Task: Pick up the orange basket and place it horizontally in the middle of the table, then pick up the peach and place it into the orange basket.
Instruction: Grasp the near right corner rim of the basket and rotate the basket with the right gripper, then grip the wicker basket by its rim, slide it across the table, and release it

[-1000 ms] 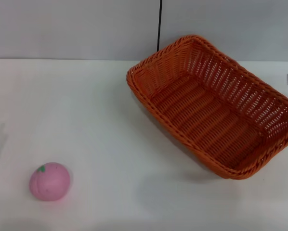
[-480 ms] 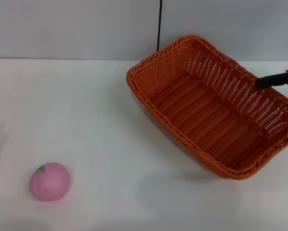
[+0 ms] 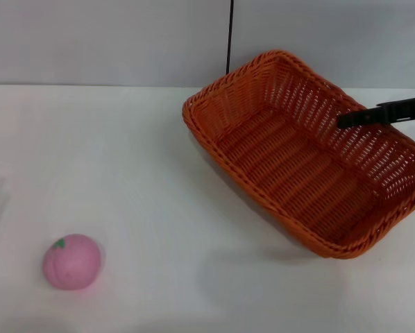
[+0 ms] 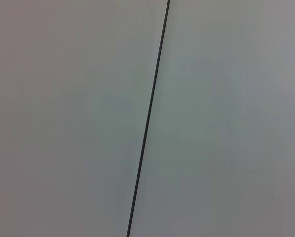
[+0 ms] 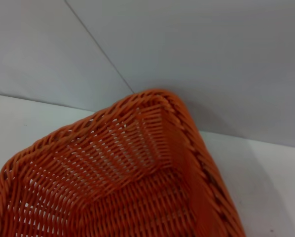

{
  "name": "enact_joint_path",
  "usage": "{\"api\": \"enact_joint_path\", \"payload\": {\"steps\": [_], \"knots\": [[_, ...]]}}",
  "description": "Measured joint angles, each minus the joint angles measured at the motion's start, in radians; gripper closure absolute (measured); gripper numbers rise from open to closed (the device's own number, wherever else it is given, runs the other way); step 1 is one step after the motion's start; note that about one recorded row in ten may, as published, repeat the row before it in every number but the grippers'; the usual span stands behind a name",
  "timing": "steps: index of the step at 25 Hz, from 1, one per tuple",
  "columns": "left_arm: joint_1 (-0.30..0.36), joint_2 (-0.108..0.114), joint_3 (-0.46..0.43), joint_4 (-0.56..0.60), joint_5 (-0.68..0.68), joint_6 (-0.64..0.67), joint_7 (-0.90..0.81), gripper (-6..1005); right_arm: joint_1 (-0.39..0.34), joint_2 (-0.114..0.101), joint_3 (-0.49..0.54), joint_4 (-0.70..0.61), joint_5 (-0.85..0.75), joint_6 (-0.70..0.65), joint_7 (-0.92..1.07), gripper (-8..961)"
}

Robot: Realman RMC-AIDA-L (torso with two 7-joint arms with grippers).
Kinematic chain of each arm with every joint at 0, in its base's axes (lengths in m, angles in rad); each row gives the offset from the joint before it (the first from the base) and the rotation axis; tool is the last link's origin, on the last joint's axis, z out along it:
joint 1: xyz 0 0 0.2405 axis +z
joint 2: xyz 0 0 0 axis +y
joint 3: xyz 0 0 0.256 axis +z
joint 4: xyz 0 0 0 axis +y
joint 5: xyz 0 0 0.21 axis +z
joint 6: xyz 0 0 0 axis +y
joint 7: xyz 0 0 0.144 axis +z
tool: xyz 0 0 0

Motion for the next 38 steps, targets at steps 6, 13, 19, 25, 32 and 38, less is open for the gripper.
{"api": "enact_joint_path", "payload": {"steps": [6, 13, 19, 25, 32, 38], "knots": [[0.004, 0.0, -0.002, 0.001, -0.002, 0.0, 0.0, 171, 0.002, 0.009, -0.027, 0.008, -0.002, 0.029, -0.005, 261], [0.005, 0.001, -0.005, 0.001, -0.006, 0.0, 0.0, 171, -0.012, 0.024, -0.047, -0.025, -0.003, 0.031, -0.017, 477], [0.004, 0.002, -0.006, 0.002, -0.005, 0.0, 0.0, 171, -0.038, 0.047, -0.05, -0.108, -0.001, -0.002, -0.069, 626], [0.01, 0.003, -0.003, 0.011, 0.0, -0.004, 0.0, 171, -0.059, 0.055, -0.051, -0.186, 0.041, -0.115, -0.262, 799], [0.026, 0.003, -0.003, 0.012, 0.001, -0.028, 0.002, 171, -0.049, 0.019, -0.051, -0.198, 0.103, -0.207, -0.513, 814], [0.041, 0.003, 0.0, 0.018, 0.002, -0.076, 0.008, 171, -0.012, 0.029, -0.061, -0.199, 0.108, -0.222, -0.733, 814]]}}
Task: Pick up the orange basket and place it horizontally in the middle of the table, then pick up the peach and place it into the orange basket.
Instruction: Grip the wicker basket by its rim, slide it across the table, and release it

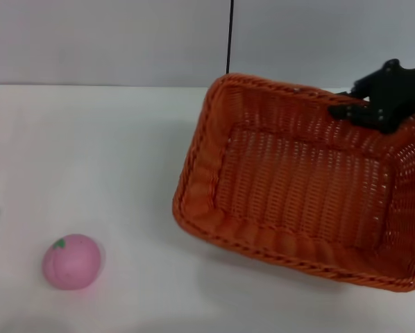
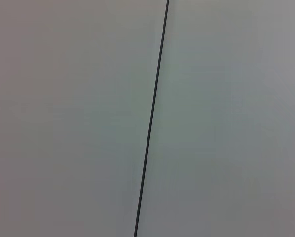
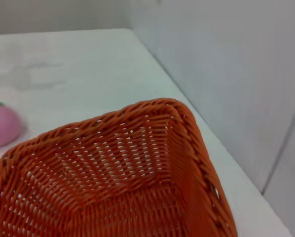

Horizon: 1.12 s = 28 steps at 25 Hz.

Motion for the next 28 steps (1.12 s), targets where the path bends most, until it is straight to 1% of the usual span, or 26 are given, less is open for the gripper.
{"api": "enact_joint_path", "payload": {"steps": [6, 8, 10, 11, 14, 15, 18, 21, 23, 26, 28], "knots": [[0.018, -0.001, 0.0, 0.011, 0.0, -0.032, 0.001, 171, 0.031, 0.01, -0.026, -0.003, 0.01, 0.006, -0.101, 813], [0.034, -0.003, 0.0, 0.011, 0.0, -0.05, 0.002, 171, 0.039, 0.013, -0.038, -0.002, 0.011, 0.012, -0.14, 813], [0.036, -0.004, 0.0, 0.011, 0.0, -0.052, 0.002, 171, 0.051, 0.017, -0.075, 0.0, 0.011, 0.025, -0.197, 813], [0.04, -0.005, 0.0, 0.011, 0.0, -0.056, 0.002, 171, 0.051, 0.017, -0.075, 0.0, 0.011, 0.025, -0.197, 813], [0.043, -0.005, 0.0, 0.011, 0.0, -0.059, 0.002, 171, 0.053, 0.021, -0.13, 0.0, 0.006, 0.056, -0.227, 814], [0.049, -0.006, 0.0, 0.008, 0.0, -0.067, 0.002, 171, 0.053, 0.023, -0.162, 0.001, 0.005, 0.078, -0.238, 814], [0.054, -0.006, 0.0, 0.004, 0.0, -0.068, 0.002, 171, 0.053, 0.027, -0.182, 0.003, 0.005, 0.095, -0.251, 814], [0.056, -0.006, 0.009, 0.002, 0.0, -0.069, 0.002, 171, 0.053, 0.04, -0.192, -0.001, 0.003, 0.114, -0.253, 814], [0.056, -0.006, 0.011, 0.002, 0.0, -0.069, 0.002, 171, 0.052, 0.045, -0.204, -0.004, 0.003, 0.126, -0.253, 813], [0.056, -0.006, 0.015, 0.001, 0.0, -0.07, 0.002, 171, 0.047, 0.047, -0.236, -0.008, 0.002, 0.153, -0.251, 813], [0.056, -0.006, 0.015, 0.001, 0.0, -0.07, 0.001, 171, 0.042, 0.052, -0.256, -0.011, 0.001, 0.185, -0.248, 813]]}}
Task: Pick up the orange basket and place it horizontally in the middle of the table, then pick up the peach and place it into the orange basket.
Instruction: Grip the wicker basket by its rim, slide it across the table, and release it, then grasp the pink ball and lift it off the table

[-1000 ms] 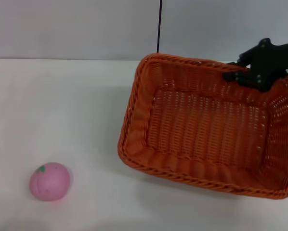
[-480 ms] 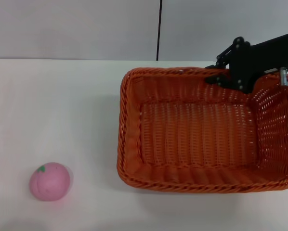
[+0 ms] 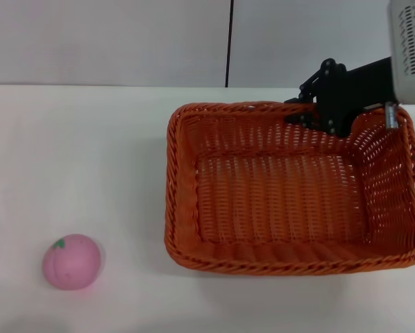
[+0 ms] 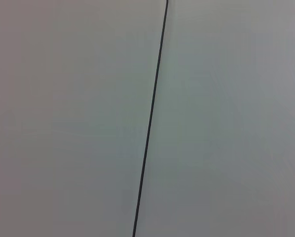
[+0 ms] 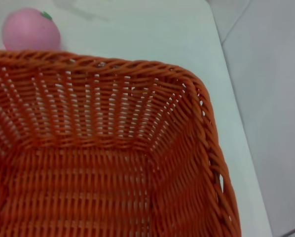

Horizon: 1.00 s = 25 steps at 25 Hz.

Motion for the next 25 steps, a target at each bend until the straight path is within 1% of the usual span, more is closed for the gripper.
{"api": "enact_joint_path", "payload": {"steps": [4, 8, 11, 14, 17, 19, 20, 22, 23, 24, 25], "knots": [[0.0, 0.0, 0.008, 0.001, 0.001, 0.0, -0.001, 172, -0.01, 0.013, -0.019, -0.005, 0.001, 0.052, 0.0, 793], [0.002, 0.0, 0.018, 0.006, 0.001, 0.0, -0.005, 172, -0.019, 0.018, -0.03, -0.025, 0.016, 0.056, 0.001, 774], [0.008, 0.008, 0.035, 0.011, 0.001, 0.0, -0.044, 172, -0.032, 0.019, -0.031, -0.034, 0.059, 0.057, 0.002, 759], [0.008, 0.013, 0.042, 0.034, 0.001, -0.008, -0.098, 172, -0.071, 0.019, -0.031, -0.062, 0.139, 0.065, -0.001, 560], [-0.017, 0.02, 0.093, 0.134, 0.001, -0.059, -0.162, 172, -0.152, 0.019, -0.03, -0.126, 0.298, 0.066, -0.004, 487], [-0.04, 0.025, 0.153, 0.224, 0.001, -0.097, -0.202, 172, -0.226, 0.019, -0.03, -0.164, 0.445, 0.061, -0.007, 438], [-0.054, 0.028, 0.189, 0.264, 0.001, -0.111, -0.228, 172, -0.275, 0.019, -0.03, -0.187, 0.56, 0.054, -0.008, 437], [-0.077, 0.033, 0.269, 0.335, 0.001, -0.12, -0.278, 172, -0.343, 0.019, -0.031, -0.203, 0.704, 0.04, -0.009, 435], [-0.077, 0.033, 0.269, 0.335, 0.001, -0.12, -0.278, 172, -0.383, 0.019, -0.031, -0.205, 0.789, 0.026, -0.01, 434], [-0.093, 0.035, 0.335, 0.373, 0.001, -0.117, -0.31, 172, -0.425, 0.019, -0.031, -0.202, 0.878, 0.008, -0.01, 433], [-0.118, 0.037, 0.444, 0.426, 0.001, -0.104, -0.355, 172, -0.459, 0.019, -0.031, -0.192, 0.942, -0.011, -0.013, 432]]}}
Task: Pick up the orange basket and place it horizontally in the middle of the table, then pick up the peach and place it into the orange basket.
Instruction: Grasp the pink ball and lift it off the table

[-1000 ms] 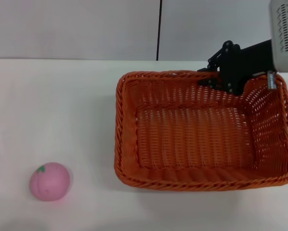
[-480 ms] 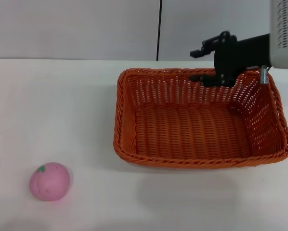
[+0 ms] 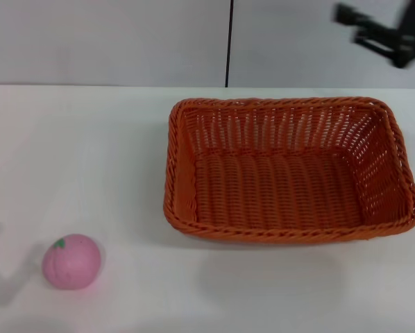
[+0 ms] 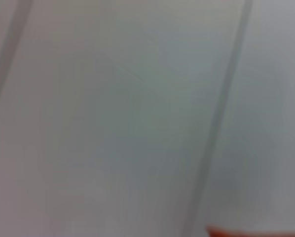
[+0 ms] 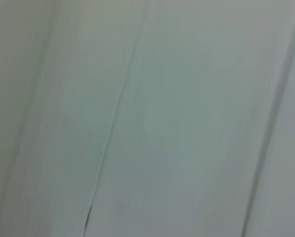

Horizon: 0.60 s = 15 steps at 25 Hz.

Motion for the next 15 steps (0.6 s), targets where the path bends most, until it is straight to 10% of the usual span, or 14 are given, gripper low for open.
{"api": "enact_joint_path", "payload": {"steps": [4, 15], "knots": [[-0.026, -0.007, 0.138, 0.077, 0.0, 0.015, -0.061, 172, -0.129, 0.0, 0.02, 0.161, 0.29, -0.186, -0.096, 428], [-0.069, -0.028, 0.322, 0.049, 0.0, 0.21, -0.084, 172, -0.183, 0.0, 0.25, 0.46, 0.408, -0.536, -0.109, 418]]}}
